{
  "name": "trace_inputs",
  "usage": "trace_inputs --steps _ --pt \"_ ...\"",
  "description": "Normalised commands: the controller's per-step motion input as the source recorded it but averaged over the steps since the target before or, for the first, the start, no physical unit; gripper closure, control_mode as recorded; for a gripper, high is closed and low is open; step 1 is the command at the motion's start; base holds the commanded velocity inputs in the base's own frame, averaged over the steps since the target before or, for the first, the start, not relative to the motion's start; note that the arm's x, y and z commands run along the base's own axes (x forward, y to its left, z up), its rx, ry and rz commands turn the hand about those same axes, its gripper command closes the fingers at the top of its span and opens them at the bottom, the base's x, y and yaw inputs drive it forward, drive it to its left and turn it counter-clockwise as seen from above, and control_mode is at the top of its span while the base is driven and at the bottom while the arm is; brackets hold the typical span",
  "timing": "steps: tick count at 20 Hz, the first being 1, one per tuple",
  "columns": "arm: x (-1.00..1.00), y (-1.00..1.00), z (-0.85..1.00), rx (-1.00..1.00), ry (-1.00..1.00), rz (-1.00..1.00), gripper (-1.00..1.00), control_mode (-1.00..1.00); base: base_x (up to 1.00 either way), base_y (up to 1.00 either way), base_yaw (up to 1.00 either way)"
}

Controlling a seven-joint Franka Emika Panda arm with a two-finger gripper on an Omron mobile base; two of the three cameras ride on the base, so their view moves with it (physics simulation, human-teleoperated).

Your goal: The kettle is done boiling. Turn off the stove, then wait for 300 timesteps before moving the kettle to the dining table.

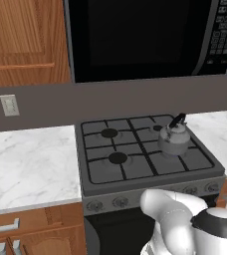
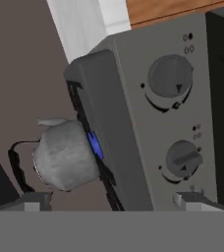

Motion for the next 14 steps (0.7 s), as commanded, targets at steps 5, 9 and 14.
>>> trace_inputs --steps 5,9,14 --pt "0.14 -0.02 -0.26 0.0 0.0 -0.06 -1.0 -1.0 0.0 0.0 0.0" --pt "0.08 -0.06 -0.33 0.0 0.0 -0.05 -1.0 -1.0 0.0 0.0 0.0" --pt "0.07 -0.11 -0.29 0.0 0.0 -0.05 -1.0 -1.0 0.0 0.0 0.0"
